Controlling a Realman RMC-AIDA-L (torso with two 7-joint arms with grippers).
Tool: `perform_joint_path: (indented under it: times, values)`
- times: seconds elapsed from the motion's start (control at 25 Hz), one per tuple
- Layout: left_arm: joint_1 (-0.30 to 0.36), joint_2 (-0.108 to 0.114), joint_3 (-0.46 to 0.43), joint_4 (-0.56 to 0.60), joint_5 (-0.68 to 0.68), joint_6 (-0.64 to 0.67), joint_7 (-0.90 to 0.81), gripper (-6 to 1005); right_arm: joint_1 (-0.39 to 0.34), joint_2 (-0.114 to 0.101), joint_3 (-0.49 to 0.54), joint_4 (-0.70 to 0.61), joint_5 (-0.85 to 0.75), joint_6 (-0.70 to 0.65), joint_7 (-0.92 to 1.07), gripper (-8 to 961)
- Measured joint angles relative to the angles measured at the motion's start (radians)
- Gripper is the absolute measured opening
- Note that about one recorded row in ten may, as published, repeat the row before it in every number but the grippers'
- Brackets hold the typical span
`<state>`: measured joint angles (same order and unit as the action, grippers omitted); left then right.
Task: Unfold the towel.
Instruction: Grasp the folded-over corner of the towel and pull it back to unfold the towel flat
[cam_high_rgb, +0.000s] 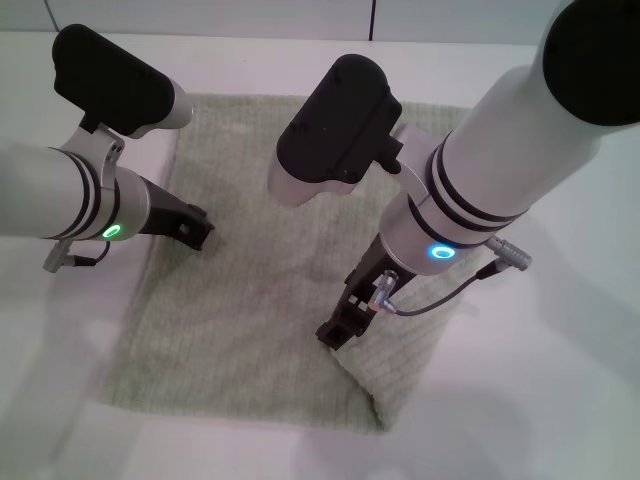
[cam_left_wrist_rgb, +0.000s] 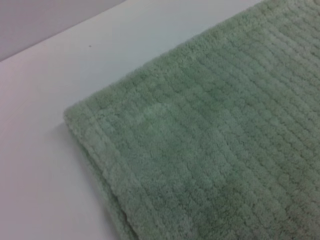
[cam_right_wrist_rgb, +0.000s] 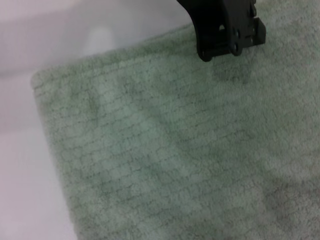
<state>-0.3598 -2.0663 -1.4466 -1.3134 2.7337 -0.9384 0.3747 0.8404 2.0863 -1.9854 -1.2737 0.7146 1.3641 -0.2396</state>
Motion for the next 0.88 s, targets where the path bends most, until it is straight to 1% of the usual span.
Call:
perform_joint_path:
  times: [0.08,0.48,0.88]
  values:
    - [-0.001,0.000,0.000,0.001,0.000,-0.001,0.000,-1,0.000,0.000,0.000,0.001,0.000,-0.001,0.000,692]
    - [-0.001,0.000,0.000,0.002,0.000,-0.012,-0.002,-1,0.000,0.000,0.000,0.013,0.007,-0.008,-0.001,687]
    - [-0.001,-0.001,0.000,-0.004,0.000,-0.011,-0.002,-1,0.002,0.000,-0.027,0.016,0.012,-0.007,-0.001,681]
